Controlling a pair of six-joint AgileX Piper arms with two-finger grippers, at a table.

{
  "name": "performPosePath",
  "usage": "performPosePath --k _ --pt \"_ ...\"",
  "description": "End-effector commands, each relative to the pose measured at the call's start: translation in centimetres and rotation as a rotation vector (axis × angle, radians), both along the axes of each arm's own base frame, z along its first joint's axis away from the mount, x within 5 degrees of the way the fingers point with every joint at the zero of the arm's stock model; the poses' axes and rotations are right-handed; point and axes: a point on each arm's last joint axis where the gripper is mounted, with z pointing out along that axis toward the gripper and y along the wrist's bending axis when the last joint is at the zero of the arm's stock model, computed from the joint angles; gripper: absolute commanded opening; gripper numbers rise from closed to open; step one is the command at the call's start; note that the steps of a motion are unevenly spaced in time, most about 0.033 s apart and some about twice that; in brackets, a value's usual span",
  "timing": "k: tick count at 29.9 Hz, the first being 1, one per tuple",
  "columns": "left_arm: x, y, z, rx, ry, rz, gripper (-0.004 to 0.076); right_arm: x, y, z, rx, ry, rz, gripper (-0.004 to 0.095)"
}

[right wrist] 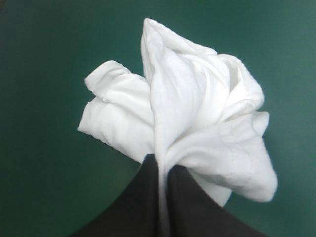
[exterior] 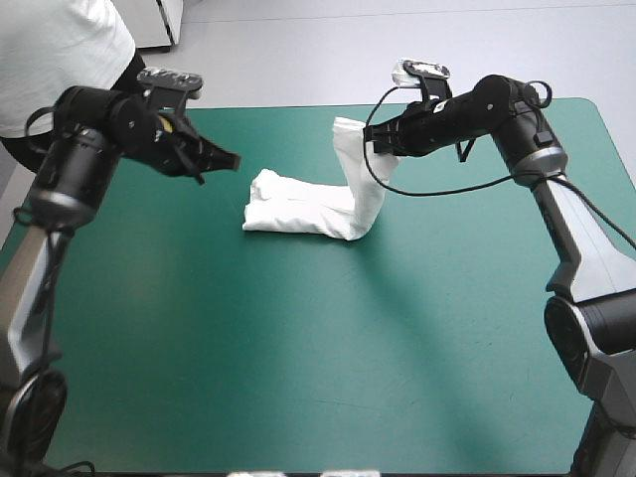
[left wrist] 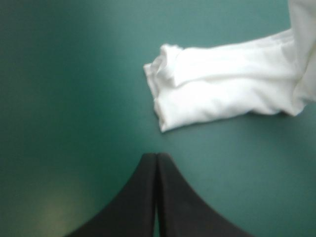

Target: Fold the cloth

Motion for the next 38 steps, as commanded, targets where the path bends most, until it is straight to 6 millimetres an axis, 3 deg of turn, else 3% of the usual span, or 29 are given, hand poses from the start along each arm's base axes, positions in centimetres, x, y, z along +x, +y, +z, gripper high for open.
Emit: performPosePath --k 1,8,17,23,28,31,33,38 --pt "-5.9 2.3 1.9 0.024 -0.058 0.034 -0.001 -1.6 1.4 4.2 0.091 -0.168 0.007 -0.0017" --pt "-11.4 3.4 0.2 -0.002 -0.001 0.022 -0.001 -0.9 5.2 2.2 0.107 -0.177 0.054 -0.0017" --pt "-15.8 3.5 0.4 -0.119 0.008 -0.024 -0.001 0.1 11.3 -2.0 0.133 -0.191 0.095 -0.0017" --pt "-17.4 3.5 1.1 -0.174 -0.019 -0.046 -0.001 1.0 15.0 -6.5 0.168 -0.144 0.093 -0.0017" --pt "-17.5 3.5 1.2 -0.18 -0.023 -0.048 -0.001 1.6 16.5 -10.2 0.169 -0.062 0.097 -0.0017" --pt "-17.6 3.3 1.2 -0.194 -0.019 -0.054 -0.001 1.7 16.7 -10.9 0.17 -0.042 0.098 -0.0004" --pt "-17.6 3.2 1.2 -0.204 -0.016 -0.059 -0.001 1.5 16.7 -10.7 0.166 -0.034 0.114 0.0075" --pt "-17.6 3.2 1.2 -0.202 -0.017 -0.06 -0.001 0.8 16.7 -8.1 0.174 -0.004 0.18 0.0542"
